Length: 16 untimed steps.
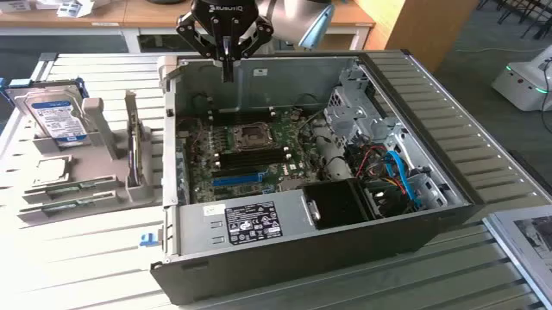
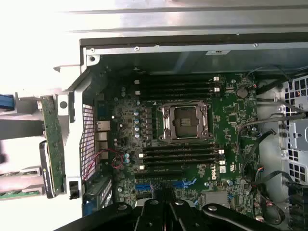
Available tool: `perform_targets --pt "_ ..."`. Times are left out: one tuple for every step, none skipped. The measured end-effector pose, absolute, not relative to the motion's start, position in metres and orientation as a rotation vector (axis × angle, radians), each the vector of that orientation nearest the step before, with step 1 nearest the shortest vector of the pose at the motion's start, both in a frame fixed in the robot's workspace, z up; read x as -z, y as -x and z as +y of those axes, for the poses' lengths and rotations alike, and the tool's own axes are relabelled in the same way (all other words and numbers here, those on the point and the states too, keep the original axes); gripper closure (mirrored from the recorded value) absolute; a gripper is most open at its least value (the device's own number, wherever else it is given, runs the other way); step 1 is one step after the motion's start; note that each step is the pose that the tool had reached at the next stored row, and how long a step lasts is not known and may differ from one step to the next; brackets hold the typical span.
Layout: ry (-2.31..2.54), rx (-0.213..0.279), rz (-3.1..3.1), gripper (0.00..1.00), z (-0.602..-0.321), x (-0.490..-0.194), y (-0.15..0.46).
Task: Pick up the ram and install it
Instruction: 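Reach for the ram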
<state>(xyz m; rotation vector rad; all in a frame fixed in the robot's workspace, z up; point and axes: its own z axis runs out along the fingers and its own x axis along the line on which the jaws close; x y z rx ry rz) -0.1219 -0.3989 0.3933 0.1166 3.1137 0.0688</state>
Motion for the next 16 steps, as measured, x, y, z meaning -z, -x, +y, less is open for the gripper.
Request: perform_targets --pt "-0.117 -0.069 3.114 0.86 -0.3988 -0.3933 0.1219" --pt "-0.117 -0.069 3.114 0.86 -0.3989 -0.3933 0.1219" --pt "-0.117 -0.069 3.114 0.86 -0.3989 -0.3933 0.1219" --pt "-0.117 -0.069 3.114 0.86 -0.3989 -0.3933 0.1219" --pt "-0.117 -0.069 3.114 0.86 -0.3988 -0.3933 0.1219" --pt "-0.117 -0.069 3.114 0.86 -0.3989 -0.3933 0.1219" --pt "-0.117 -0.069 3.114 0.86 -0.3989 -0.3933 0.1219" --pt "-0.117 -0.069 3.114 0.86 -0.3989 -0.3933 0.1219" --pt "-0.117 -0.069 3.114 0.86 -0.3988 -0.3933 0.1219" --pt "-0.117 -0.069 3.114 0.86 -0.3989 -0.3933 0.1219" --pt "-0.116 -0.069 3.114 0.86 -0.3988 -0.3932 0.1220" --pt "-0.117 -0.069 3.114 0.86 -0.3988 -0.3932 0.1224" --pt "-0.117 -0.069 3.114 0.86 -0.3988 -0.3932 0.1230" --pt "-0.117 -0.069 3.114 0.86 -0.3989 -0.3932 0.1238" --pt "-0.117 -0.069 3.114 0.86 -0.3989 -0.3933 0.1249" --pt "-0.117 -0.069 3.114 0.86 -0.3989 -0.3933 0.1263"
